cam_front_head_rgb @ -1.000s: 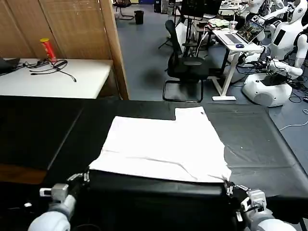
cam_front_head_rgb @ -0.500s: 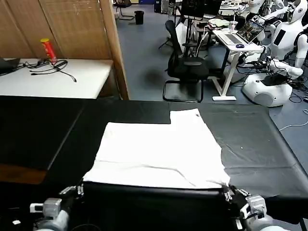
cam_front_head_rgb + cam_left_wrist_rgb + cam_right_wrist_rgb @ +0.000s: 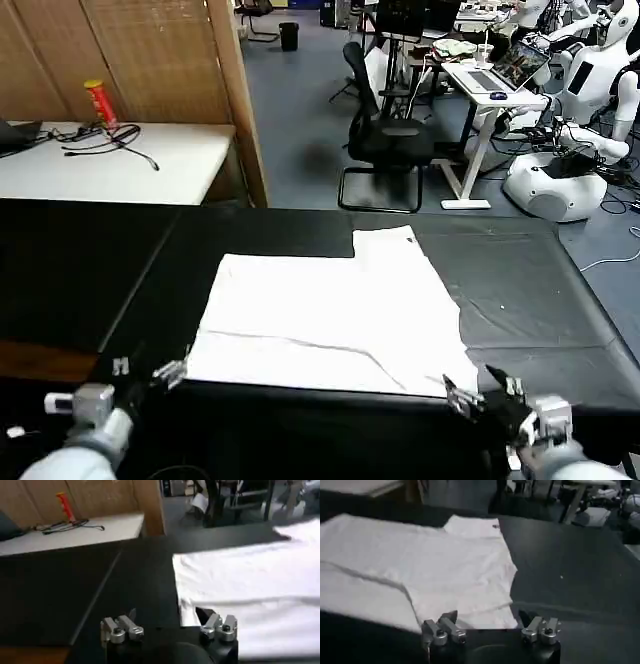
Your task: Fold and organize the clothes.
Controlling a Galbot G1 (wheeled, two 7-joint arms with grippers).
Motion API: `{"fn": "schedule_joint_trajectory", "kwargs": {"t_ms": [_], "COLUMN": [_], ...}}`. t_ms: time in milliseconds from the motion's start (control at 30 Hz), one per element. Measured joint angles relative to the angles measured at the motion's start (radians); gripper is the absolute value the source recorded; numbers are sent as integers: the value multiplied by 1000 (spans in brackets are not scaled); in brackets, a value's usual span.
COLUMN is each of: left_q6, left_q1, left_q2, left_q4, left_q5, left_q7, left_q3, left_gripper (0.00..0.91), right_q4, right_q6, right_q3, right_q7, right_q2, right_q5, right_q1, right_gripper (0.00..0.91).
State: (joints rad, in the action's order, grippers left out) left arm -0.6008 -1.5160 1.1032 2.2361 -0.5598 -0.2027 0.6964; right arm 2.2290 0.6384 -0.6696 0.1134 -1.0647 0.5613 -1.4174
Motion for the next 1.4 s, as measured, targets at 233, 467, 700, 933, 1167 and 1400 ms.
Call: {"fn": "schedule_joint_trajectory", "kwargs": {"t_ms": [233, 467, 700, 933, 1167, 1400], "left_q6": [-18, -47, -103, -99, -94, -106], "left_q1": [305, 599, 809, 934, 972, 956], "left_q2": [-100, -132, -100, -68, -52, -54], "left_q4": [-211, -476, -718, -895, -993, -985], "left_q5": [-185, -257, -250, -227, -230, -237], "left_q7": [-30, -26, 49, 70, 93, 115], "left_q3": [-104, -269, -405, -473, -492, -502], "left_gripper": [878, 878, 878, 878, 878, 770], "right_q4": [-249, -546, -788, -968, -1064, -1090], "right_q6": [-6, 78, 68, 51, 38, 51], "right_q3": [145, 296, 385, 412, 420, 416], "right_q7": [27, 53, 22, 21, 11, 12], "right_q2": [5, -38, -93, -157, -195, -198], "right_q5": [-27, -51, -62, -107, -117, -117], "right_q1": [342, 633, 809, 901, 933, 931], "right_gripper": [878, 878, 878, 878, 878, 878]}}
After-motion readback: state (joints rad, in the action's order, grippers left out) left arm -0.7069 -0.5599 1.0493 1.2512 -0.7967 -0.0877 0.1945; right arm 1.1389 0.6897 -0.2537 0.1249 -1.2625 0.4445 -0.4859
